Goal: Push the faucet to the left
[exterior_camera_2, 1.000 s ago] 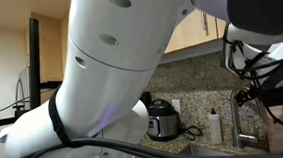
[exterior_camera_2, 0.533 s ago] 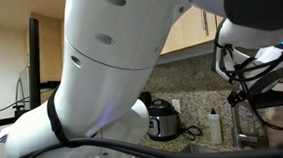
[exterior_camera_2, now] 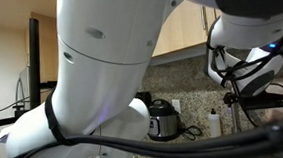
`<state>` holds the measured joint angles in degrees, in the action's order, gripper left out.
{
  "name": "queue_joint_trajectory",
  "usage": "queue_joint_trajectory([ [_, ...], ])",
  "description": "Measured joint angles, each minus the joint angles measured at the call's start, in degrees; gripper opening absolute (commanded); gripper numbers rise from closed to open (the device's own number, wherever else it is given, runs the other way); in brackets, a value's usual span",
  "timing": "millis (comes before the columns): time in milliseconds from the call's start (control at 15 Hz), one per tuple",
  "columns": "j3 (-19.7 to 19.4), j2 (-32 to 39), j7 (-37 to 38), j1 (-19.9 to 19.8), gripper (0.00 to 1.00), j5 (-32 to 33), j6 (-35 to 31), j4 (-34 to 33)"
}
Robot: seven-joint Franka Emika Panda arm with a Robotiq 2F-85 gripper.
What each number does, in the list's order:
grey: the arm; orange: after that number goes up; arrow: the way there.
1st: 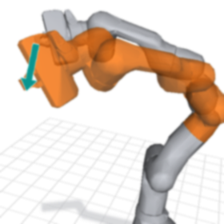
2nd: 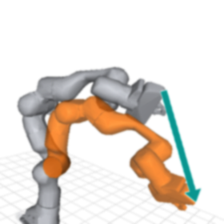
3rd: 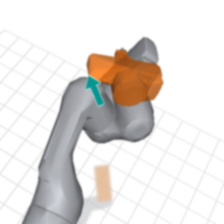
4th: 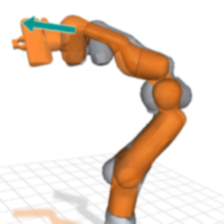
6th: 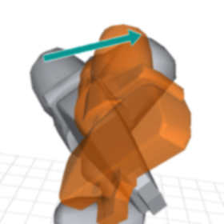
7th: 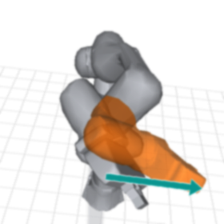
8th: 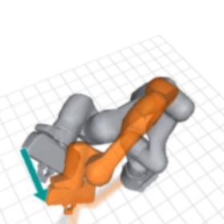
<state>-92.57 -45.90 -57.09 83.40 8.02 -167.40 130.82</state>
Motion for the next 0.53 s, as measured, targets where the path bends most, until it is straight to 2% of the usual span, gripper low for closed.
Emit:
queue_joint_trajectory([
  [533,4.49,7.33,10.64,-6.95,1.0,0.0,-8.24,7.95],
])
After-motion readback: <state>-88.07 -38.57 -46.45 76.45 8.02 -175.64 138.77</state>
